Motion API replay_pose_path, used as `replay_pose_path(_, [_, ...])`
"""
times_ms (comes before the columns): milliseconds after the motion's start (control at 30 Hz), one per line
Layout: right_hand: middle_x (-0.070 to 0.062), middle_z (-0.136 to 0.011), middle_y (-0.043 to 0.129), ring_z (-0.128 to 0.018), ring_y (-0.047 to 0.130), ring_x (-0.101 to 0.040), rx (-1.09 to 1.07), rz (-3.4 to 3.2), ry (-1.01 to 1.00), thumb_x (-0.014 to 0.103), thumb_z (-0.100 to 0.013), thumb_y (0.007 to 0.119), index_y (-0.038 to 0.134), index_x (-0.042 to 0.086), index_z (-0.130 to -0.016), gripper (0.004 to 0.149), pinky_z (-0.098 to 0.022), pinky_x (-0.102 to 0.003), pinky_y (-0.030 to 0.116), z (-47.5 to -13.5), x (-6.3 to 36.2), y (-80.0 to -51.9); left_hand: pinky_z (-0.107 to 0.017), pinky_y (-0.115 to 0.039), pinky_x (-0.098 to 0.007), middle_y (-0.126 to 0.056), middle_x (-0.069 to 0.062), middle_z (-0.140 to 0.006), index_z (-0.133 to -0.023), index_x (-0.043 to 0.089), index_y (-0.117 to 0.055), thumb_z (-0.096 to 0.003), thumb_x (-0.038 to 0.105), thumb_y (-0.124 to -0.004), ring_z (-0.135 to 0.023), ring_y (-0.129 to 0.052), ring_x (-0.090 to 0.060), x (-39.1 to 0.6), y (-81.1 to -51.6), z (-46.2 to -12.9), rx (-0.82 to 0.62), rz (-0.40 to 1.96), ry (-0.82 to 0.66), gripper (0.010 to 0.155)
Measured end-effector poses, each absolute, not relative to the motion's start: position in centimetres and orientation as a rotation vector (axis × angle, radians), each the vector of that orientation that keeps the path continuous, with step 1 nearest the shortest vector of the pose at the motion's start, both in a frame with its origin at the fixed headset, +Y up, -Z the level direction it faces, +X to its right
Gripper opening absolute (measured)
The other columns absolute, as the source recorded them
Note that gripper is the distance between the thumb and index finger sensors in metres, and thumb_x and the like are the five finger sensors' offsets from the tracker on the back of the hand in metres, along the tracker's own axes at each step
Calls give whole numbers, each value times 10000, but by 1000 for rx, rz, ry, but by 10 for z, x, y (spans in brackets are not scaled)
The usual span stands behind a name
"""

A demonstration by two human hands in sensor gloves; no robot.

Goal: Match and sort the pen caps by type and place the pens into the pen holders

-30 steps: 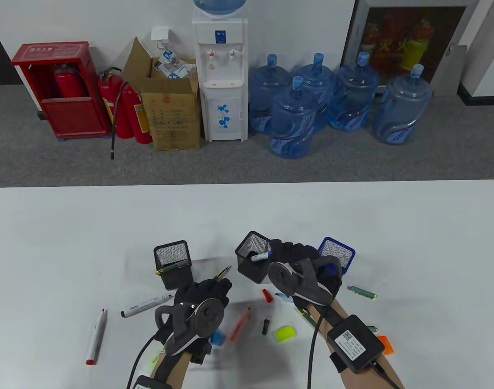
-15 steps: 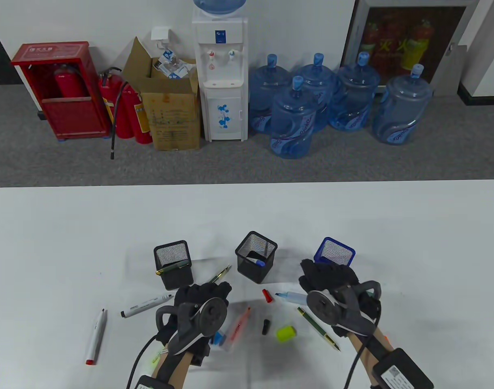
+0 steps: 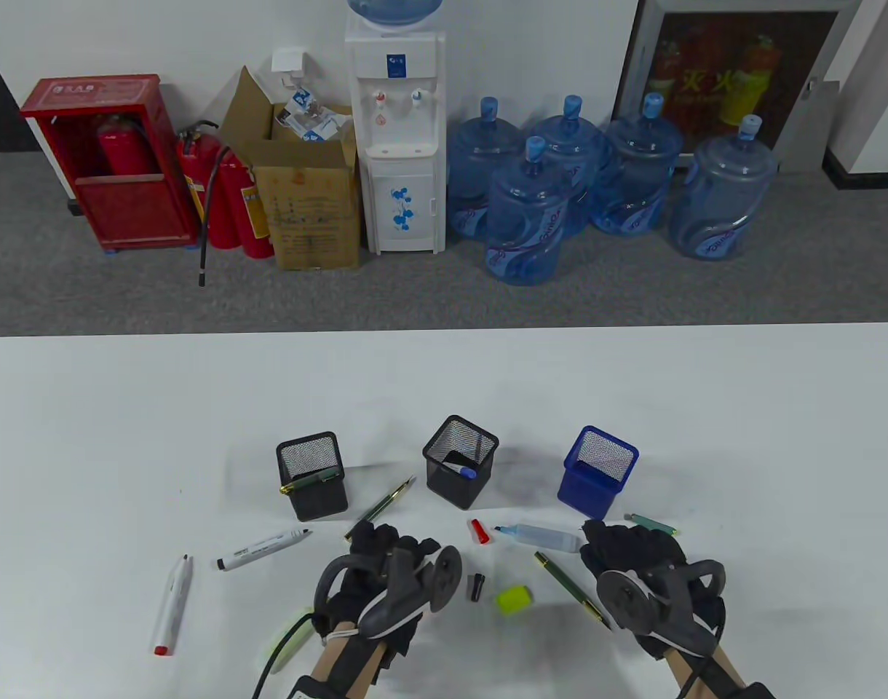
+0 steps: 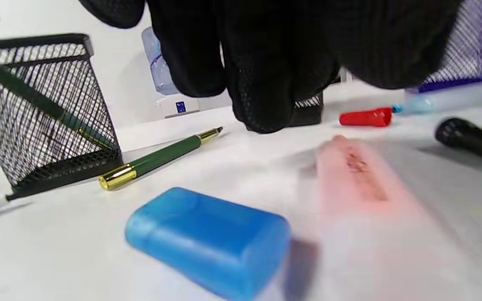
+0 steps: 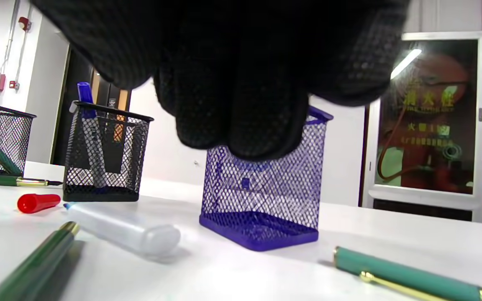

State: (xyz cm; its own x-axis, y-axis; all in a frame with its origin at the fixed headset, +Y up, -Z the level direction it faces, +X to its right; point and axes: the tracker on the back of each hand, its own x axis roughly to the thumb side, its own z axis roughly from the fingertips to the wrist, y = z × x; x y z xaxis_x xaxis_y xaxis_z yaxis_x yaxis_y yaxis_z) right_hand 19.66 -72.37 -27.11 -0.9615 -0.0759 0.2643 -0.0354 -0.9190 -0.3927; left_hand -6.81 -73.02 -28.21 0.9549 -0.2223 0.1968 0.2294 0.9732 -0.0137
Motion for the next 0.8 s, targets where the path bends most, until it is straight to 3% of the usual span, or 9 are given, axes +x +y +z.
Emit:
replay_pose_path(100, [36, -637, 1020, -483, 1073, -145, -428, -3036, 623, 461, -413, 747, 863, 211, -805, 479, -444, -405, 916, -270, 199, -724, -780, -527, -602, -1017, 56, -878, -1041, 300, -702, -329, 550, -819, -924, -884, -263, -57, -733, -283, -64, -331, -167, 764])
replay_pose_path(167, [36, -636, 1020, -483, 1072, -145, -429, -3028, 619, 461, -412, 747, 864, 210, -804, 479, -444, -405, 916, -269, 201, -726, -772, -535, -587, -1032, 58, -855, -1045, 238, -704, -315, 543, -835, -914, -896, -262, -54, -734, -285, -46, -341, -156, 802])
replay_pose_path(233, [35, -632, 1021, -479, 1072, -147, -433, -3024, 628, 460, -412, 747, 864, 210, -803, 478, -443, -407, 915, -268, 203, -726, -777, -517, -589, -1021, 44, -871, -1078, 200, -647, -322, 541, -837, -933, -876, -270, -50, -739, -289, -156, -357, -132, 851])
replay_pose_path(433, [37, -638, 1020, -487, 1073, -148, -426, -3042, 610, 460, -412, 750, 865, 211, -804, 479, -450, -410, 915, -269, 207, -727, -770, -538, -593, -1040, 46, -827, -1058, 203, -679, -302, 536, -867, -908, -897, -269, -40, -751, -290, -167, -445, -121, 847])
replay_pose_path(633, [36, -639, 1019, -489, 1071, -148, -426, -3022, 622, 460, -412, 750, 863, 211, -804, 478, -450, -410, 914, -268, 208, -724, -759, -571, -608, -1038, 56, -810, -1047, 199, -697, -356, 449, -876, -881, -924, -284, -34, -751, -289, -167, -448, -129, 756])
replay_pose_path(800, [38, -639, 1018, -488, 1071, -147, -368, -3044, 639, 461, -414, 748, 863, 211, -804, 478, -449, -410, 914, -269, 219, -720, -758, -561, -640, -1006, 38, -880, -1034, 216, -707, -393, 413, -815, -931, -889, -297, -40, -717, -281, -55, -339, -186, 679])
